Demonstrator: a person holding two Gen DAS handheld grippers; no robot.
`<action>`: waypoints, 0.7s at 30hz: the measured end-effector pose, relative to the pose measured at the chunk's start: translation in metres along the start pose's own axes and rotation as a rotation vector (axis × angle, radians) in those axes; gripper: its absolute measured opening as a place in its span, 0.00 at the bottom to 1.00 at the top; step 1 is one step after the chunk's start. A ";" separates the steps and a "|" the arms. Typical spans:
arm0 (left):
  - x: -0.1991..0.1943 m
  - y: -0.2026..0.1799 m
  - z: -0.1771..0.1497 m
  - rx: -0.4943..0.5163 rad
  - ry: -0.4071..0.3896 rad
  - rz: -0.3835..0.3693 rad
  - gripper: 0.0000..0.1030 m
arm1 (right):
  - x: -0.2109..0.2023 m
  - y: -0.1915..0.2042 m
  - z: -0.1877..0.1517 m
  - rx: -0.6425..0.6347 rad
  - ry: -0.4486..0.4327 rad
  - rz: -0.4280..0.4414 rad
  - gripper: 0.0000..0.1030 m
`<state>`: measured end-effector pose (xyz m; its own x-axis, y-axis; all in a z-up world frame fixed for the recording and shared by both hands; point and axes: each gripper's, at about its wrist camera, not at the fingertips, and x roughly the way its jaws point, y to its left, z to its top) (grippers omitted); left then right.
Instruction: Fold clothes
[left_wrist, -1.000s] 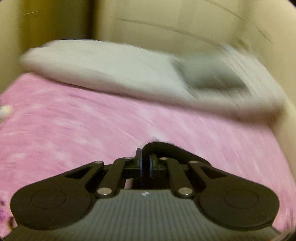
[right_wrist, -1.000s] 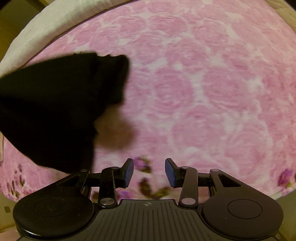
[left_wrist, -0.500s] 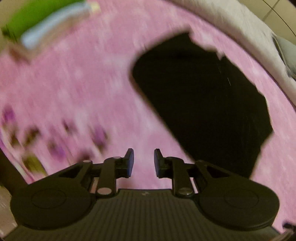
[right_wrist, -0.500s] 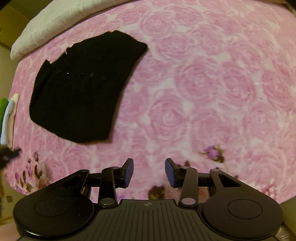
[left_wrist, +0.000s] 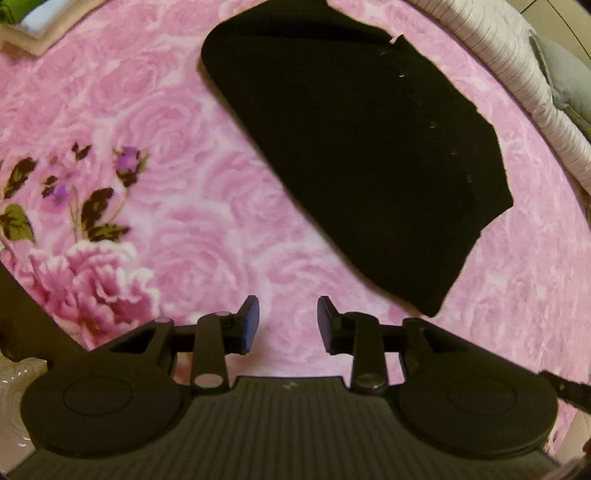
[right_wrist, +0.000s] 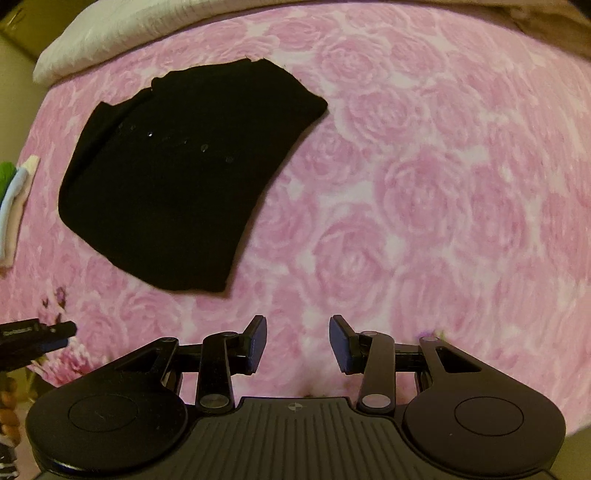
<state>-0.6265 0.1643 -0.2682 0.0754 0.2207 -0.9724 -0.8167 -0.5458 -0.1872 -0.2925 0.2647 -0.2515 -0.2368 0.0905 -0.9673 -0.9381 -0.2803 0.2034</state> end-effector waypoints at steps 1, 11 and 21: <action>-0.003 -0.007 -0.004 0.002 -0.009 0.019 0.28 | 0.001 -0.003 0.004 -0.021 -0.001 0.004 0.40; -0.018 -0.075 -0.057 -0.001 -0.076 0.133 0.32 | -0.005 -0.038 0.032 -0.245 -0.003 0.062 0.40; -0.008 -0.101 -0.079 -0.076 -0.083 0.058 0.37 | -0.001 -0.061 0.052 -0.326 0.011 0.087 0.40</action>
<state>-0.4993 0.1540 -0.2521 -0.0210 0.2515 -0.9676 -0.7725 -0.6184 -0.1440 -0.2483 0.3315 -0.2555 -0.3076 0.0428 -0.9506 -0.7840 -0.5774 0.2277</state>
